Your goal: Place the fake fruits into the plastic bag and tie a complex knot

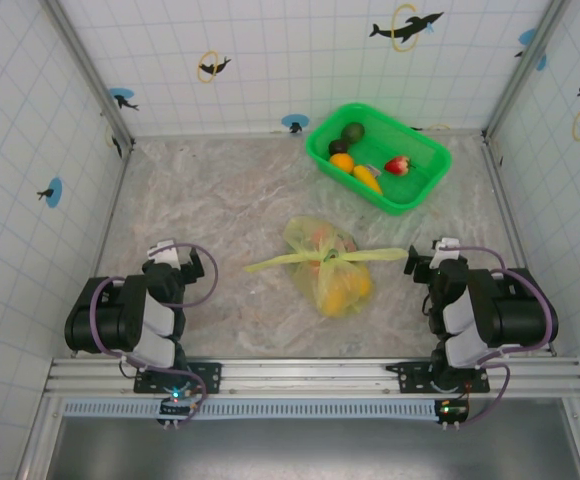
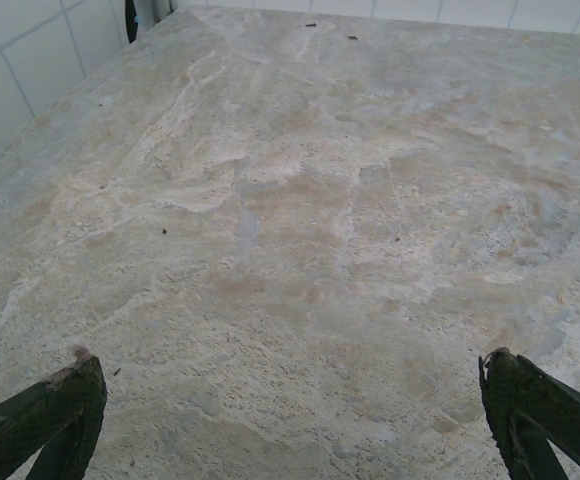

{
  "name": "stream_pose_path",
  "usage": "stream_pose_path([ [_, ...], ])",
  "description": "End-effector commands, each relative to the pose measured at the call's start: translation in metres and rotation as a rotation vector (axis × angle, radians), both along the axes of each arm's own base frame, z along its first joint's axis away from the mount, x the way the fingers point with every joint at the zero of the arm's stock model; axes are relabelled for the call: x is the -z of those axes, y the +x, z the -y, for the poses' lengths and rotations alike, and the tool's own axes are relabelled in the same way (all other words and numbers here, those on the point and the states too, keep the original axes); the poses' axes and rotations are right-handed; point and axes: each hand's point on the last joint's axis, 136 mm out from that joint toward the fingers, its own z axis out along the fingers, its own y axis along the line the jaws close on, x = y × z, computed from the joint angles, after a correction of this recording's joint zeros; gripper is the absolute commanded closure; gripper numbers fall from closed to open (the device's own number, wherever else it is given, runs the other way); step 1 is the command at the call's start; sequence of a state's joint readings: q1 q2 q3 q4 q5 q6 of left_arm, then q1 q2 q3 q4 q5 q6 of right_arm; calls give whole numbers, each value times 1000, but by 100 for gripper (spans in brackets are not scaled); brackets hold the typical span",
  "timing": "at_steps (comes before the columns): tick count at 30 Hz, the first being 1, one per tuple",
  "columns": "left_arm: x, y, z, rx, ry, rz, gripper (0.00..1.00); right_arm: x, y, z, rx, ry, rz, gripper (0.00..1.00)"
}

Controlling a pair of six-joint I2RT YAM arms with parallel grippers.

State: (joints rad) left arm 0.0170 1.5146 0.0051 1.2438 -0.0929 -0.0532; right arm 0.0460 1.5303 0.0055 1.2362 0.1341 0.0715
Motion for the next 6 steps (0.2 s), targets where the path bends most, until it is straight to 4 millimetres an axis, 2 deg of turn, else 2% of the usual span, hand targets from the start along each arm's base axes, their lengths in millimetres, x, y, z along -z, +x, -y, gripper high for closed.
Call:
stream_pose_path([
  [1, -5, 3, 0, 4, -18, 26, 2, -6, 1, 2, 7, 0, 25, 0],
  [6, -7, 2, 0, 5, -18, 31, 2, -6, 1, 1, 6, 0, 25, 0],
])
